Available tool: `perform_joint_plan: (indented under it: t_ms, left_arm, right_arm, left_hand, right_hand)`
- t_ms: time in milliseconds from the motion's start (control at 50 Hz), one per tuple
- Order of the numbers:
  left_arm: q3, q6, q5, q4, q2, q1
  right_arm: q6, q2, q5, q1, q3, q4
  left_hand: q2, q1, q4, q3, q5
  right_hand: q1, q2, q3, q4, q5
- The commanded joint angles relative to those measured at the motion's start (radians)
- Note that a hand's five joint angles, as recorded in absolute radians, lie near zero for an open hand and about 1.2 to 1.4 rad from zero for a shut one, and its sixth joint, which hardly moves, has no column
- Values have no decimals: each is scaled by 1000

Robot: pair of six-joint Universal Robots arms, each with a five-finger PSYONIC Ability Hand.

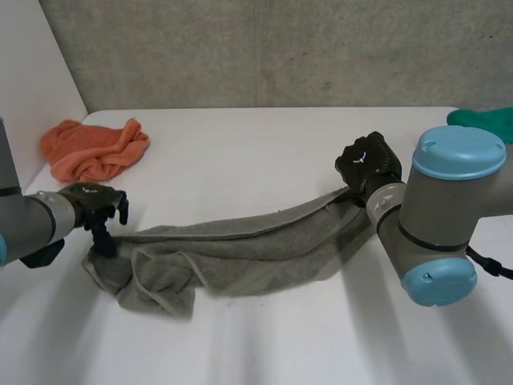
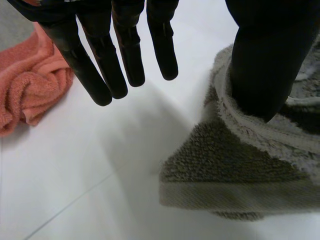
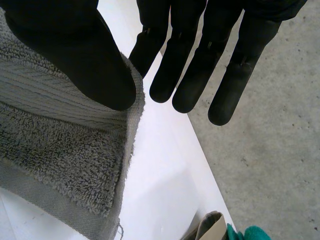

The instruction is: Fold the laundry.

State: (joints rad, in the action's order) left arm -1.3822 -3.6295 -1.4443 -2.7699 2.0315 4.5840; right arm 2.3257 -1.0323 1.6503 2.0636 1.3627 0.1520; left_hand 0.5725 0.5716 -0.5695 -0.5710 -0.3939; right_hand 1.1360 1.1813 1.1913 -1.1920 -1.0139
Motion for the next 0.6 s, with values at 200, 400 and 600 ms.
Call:
perform_joint_plan:
  t_ms: [200,400,600]
  left_arm:
    - [277,-193,-83,26,167,-20]
    - [729,-86,-83,-351,92,-54]
    - [664,97,-90,-645,21,-27]
  right_arm:
    - [-69,93,-9,-11,-120,86]
    - [15,120,3,-49,-494,526]
    - [162,26,-17,-54,-459,732]
  left_hand:
    - [824,825,-827,-825,-828]
    - [824,825,-827,-825,-828]
    - [824,825,-827,-825,-828]
  right_hand:
    - [260,215,205,-204,-208]
    - [260,215,205,-204,-208]
    - [260,215,205,-204,-208]
